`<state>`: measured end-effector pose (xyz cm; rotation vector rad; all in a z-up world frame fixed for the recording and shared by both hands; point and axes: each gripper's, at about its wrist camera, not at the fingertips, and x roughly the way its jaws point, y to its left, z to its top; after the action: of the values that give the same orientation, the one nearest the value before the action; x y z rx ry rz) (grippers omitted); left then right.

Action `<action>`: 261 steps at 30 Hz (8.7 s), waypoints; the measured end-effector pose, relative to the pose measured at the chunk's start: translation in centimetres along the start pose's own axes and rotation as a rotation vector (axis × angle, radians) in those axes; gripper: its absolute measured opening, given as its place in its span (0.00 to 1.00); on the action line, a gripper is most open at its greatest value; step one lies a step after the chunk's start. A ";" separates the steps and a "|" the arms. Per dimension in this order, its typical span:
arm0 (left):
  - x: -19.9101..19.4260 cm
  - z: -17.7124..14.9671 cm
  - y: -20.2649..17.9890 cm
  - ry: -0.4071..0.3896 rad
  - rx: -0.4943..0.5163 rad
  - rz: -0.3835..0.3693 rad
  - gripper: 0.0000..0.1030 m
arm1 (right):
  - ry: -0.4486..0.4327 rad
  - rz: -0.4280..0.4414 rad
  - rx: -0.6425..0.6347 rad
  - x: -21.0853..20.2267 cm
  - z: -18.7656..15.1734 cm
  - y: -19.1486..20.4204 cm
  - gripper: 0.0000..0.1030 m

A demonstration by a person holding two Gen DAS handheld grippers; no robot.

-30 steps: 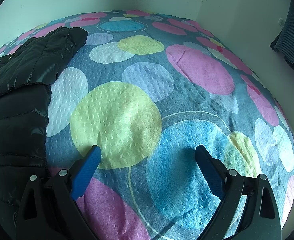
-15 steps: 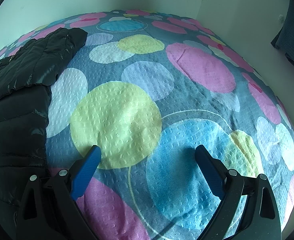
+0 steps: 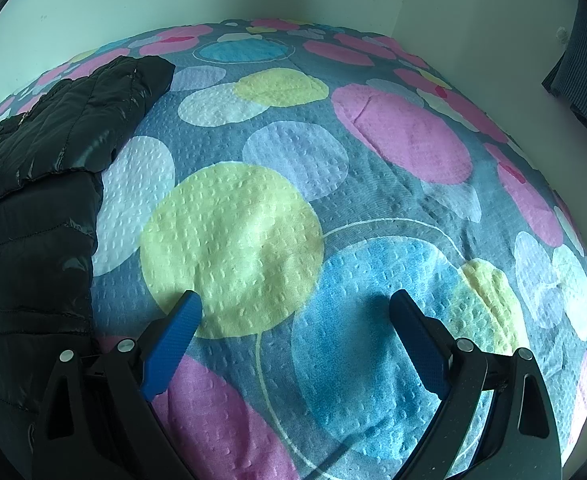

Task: Fold large clothes
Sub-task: 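Carry the held sleeve across the jacket body with the left tool, then open the left tool to release the sleeve and lift away, then grasp the jacket's side edge with the right tool, then fold the held side edge over toward the zipper with the right tool, then open the right tool to release the folded side and lift away, then grasp the black jacket's hem with both tools, then lift the hem with both tools and fold it toward the collar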

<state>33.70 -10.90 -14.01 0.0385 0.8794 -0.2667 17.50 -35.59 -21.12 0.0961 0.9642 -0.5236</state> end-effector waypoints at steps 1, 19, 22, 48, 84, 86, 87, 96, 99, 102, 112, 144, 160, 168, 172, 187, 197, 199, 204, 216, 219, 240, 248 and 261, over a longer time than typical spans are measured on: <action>0.3 -0.1 -0.2 0.008 0.001 0.003 0.11 | 0.000 0.001 0.001 0.0 0.0 0.0 0.91; 2.6 -1.2 -1.7 0.052 0.043 0.054 0.11 | 0.000 0.000 0.000 0.0 0.0 0.0 0.91; 2.7 -1.2 -1.8 0.052 0.047 0.057 0.11 | 0.001 0.000 0.000 0.0 0.0 0.0 0.91; -1.3 -1.8 -2.1 -0.007 0.090 0.132 0.61 | -0.001 -0.004 -0.003 0.1 0.0 0.0 0.91; -11.4 -10.4 22.1 -0.022 -0.209 0.534 0.77 | -0.213 0.160 -0.207 -9.4 6.1 13.7 0.91; -11.1 -10.4 22.7 -0.020 -0.210 0.547 0.78 | -0.222 0.200 -0.235 -9.6 6.9 16.5 0.91; -10.9 -10.4 23.0 -0.017 -0.211 0.553 0.78 | -0.224 0.210 -0.251 -9.6 7.2 17.7 0.91; -9.2 -9.7 26.0 0.000 -0.250 0.568 0.78 | -0.161 0.353 -0.294 -6.9 10.3 25.8 0.91; -8.6 -9.2 26.4 0.001 -0.250 0.560 0.78 | -0.111 0.360 -0.323 -5.2 10.2 27.5 0.90; -8.1 -9.0 26.4 0.001 -0.245 0.552 0.78 | -0.022 0.411 -0.308 -3.5 9.7 28.3 0.54; -7.7 -7.2 25.5 -0.029 -0.224 0.521 0.78 | -0.149 0.406 -0.269 -7.0 11.3 25.6 0.20; 1.3 -2.2 19.5 0.064 0.030 0.550 0.79 | -0.005 0.253 -0.231 2.3 11.1 18.7 0.25; 2.4 0.0 19.0 0.058 0.027 0.495 0.79 | -0.015 0.248 -0.236 2.2 10.9 18.7 0.28; 3.2 -0.6 19.2 0.068 0.014 0.492 0.81 | -0.023 0.243 -0.238 2.3 10.8 18.9 0.28; 3.3 -0.7 19.3 0.065 0.014 0.493 0.81 | -0.028 0.239 -0.240 2.3 10.8 18.9 0.28; -0.3 -1.2 19.3 0.052 0.011 0.526 0.81 | -0.111 0.256 -0.189 -2.1 9.7 15.5 0.72; -7.3 -7.6 18.6 0.046 0.015 0.556 0.86 | -0.094 0.279 -0.206 -6.9 2.9 9.8 0.72; -8.6 -9.1 18.7 0.054 -0.007 0.557 0.86 | -0.082 0.286 -0.204 -7.6 1.4 9.1 0.72; -11.8 -12.8 18.2 0.055 -0.026 0.570 0.86 | -0.062 0.321 -0.189 -9.1 -1.6 7.0 0.72; -16.7 -21.6 16.8 0.097 -0.010 0.498 0.86 | -0.037 0.408 -0.171 -12.1 -7.3 3.4 0.72; -17.6 -23.1 16.3 0.088 -0.007 0.479 0.86 | -0.018 0.434 -0.180 -12.4 -8.6 3.5 0.72; -17.3 -25.3 13.8 0.094 0.037 0.224 0.40 | 0.070 0.482 -0.225 -12.1 -12.7 3.7 0.37; -17.4 -25.6 12.7 0.088 0.081 0.228 0.26 | 0.061 0.503 -0.190 -12.4 -12.6 3.2 0.20; -23.1 -24.8 13.4 -0.043 0.024 0.199 0.09 | -0.048 0.589 -0.111 -16.8 -12.4 0.7 0.10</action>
<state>4.19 10.51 -13.17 0.1413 0.8229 -0.0913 0.71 -24.78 -14.84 0.2567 0.8646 0.0693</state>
